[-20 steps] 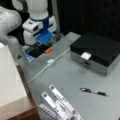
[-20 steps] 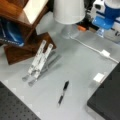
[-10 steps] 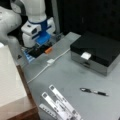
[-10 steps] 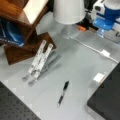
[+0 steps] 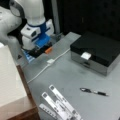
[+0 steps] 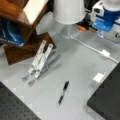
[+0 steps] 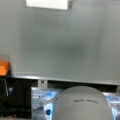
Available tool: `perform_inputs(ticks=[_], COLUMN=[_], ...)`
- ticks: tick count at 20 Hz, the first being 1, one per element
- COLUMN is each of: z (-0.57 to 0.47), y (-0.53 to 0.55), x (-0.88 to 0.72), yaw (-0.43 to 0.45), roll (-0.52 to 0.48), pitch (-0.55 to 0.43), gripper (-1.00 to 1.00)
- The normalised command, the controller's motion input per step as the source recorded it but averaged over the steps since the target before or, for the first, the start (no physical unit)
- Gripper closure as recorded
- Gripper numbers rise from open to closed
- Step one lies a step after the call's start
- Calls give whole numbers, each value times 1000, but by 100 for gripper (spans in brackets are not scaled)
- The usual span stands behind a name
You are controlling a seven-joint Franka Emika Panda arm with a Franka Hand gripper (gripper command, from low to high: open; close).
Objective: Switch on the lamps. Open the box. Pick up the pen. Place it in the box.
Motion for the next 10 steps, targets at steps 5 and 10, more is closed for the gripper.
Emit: perform_inputs(ticks=[5, 10], z=[-403, -418], y=[-40, -61], x=[-463, -449], yaw=[-40, -40], roll=[144, 160], pitch=[-336, -386], gripper=[100, 100])
